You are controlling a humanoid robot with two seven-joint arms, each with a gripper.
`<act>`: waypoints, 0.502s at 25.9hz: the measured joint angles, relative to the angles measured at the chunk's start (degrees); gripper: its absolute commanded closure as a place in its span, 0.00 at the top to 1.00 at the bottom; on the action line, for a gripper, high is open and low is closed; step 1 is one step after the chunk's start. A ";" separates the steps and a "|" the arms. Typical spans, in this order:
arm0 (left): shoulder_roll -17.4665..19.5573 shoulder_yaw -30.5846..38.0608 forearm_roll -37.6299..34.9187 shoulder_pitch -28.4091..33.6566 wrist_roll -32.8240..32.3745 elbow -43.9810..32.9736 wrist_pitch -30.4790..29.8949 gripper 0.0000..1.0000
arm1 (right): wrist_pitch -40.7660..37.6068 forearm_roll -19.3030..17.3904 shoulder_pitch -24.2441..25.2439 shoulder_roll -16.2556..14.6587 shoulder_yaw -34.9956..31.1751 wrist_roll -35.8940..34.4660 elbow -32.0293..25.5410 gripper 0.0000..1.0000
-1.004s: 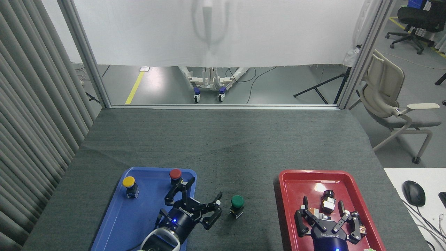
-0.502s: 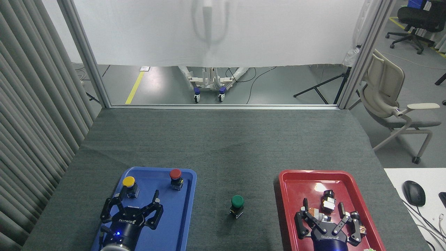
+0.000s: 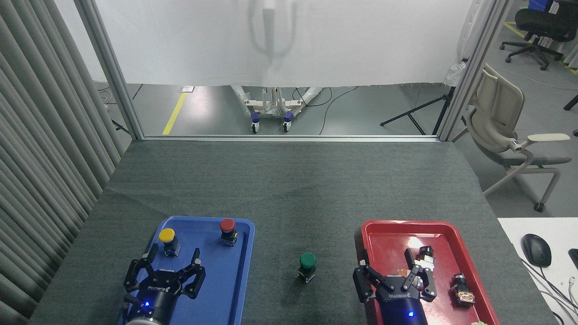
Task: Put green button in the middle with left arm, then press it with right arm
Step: 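Move the right hand over the green button and press down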
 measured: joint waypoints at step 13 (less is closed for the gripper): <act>0.36 0.01 0.03 -0.64 -0.28 1.96 -0.15 1.00 | 0.09 1.22 -5.49 2.91 8.79 1.43 7.09 0.19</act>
